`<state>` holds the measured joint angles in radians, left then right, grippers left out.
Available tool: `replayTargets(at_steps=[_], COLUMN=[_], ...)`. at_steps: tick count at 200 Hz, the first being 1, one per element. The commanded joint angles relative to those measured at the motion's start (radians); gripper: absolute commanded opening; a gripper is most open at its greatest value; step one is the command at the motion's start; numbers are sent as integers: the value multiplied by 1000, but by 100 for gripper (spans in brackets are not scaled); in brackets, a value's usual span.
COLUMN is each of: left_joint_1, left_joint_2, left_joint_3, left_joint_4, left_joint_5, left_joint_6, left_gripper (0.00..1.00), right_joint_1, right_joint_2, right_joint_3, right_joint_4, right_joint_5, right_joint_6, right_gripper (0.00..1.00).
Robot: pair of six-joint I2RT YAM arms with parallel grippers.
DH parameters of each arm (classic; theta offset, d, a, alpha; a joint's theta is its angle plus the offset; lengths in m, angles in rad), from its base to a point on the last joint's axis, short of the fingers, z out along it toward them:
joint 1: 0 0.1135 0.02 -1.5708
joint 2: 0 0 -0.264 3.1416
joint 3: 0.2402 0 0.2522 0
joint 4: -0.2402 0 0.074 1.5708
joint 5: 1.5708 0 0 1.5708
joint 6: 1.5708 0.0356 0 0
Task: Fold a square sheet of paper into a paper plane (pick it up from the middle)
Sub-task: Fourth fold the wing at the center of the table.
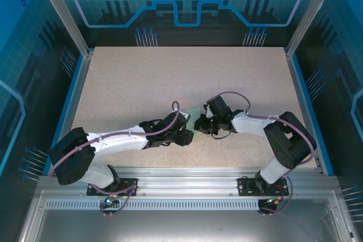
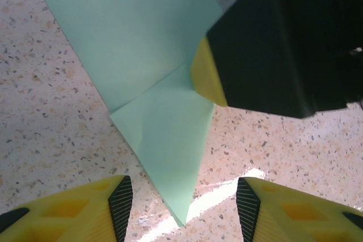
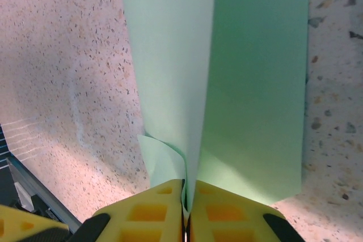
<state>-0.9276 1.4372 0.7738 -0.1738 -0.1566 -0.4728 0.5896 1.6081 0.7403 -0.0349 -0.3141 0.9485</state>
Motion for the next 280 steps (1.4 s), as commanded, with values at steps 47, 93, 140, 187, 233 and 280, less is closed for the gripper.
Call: replayTargets(at_steps=[47,93,140,187,233,280], left_joint_1=[-87,-119,-119,-122,-137,-145], left_joint_2=[83,185,199,206,186,189], left_joint_3=[28,70,74,63,38,32], left_joint_4=[-27,-48,-41,-38,-11,-1], left_joint_5=[-105,-183,-232,-237,-228,-253], left_joint_6=[26,2,-12,-15,4,5], left_gripper=[52,46,39,34,44,46], right_joint_1=[7,1,1,-2,-7,-14], right_joint_2=[45,46,45,41,44,27], right_joint_3=[55,66,67,73,85,89], right_joint_4=[-6,-17,-23,-29,-31,-53], right_joint_5=[0,-17,-28,-32,-50,-52], right_joint_6=[18,6,0,0,2,4], right_gripper=[11,12,12,13,14,24])
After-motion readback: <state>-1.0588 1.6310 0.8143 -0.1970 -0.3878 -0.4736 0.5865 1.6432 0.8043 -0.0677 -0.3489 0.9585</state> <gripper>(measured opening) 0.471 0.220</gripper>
